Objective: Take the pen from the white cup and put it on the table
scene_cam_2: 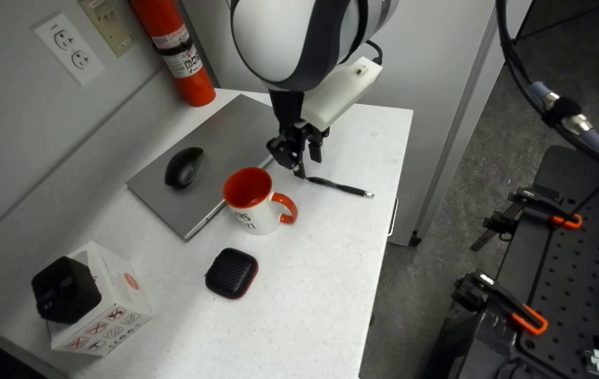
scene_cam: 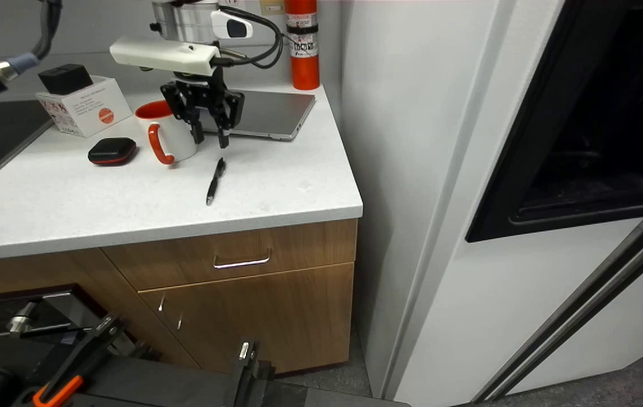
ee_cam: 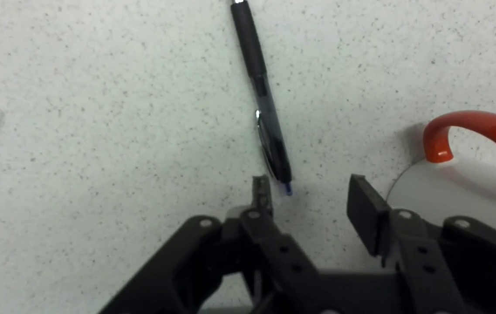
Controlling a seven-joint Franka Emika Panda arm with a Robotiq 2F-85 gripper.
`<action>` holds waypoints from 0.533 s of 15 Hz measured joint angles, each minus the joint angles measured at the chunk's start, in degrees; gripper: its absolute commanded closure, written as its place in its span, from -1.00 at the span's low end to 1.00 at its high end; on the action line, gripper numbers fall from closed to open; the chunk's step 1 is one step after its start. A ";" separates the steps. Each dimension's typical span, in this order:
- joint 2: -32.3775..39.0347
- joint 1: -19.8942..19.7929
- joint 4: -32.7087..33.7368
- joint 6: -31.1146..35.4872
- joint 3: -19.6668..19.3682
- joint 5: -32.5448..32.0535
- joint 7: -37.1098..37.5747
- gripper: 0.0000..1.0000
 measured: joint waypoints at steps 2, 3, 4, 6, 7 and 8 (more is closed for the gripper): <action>0.05 -0.10 0.22 0.00 0.00 0.68 0.00 -0.97; 0.05 -0.14 0.34 0.00 0.00 0.97 0.00 -1.00; 0.05 -0.20 0.46 0.00 0.00 1.25 0.00 -1.00; 0.05 -0.27 0.63 0.00 0.02 2.25 -0.03 -0.99; 0.04 -0.28 0.63 0.00 0.02 2.27 -0.06 -1.00; 0.04 -0.28 0.57 0.00 0.02 2.26 -0.06 -1.00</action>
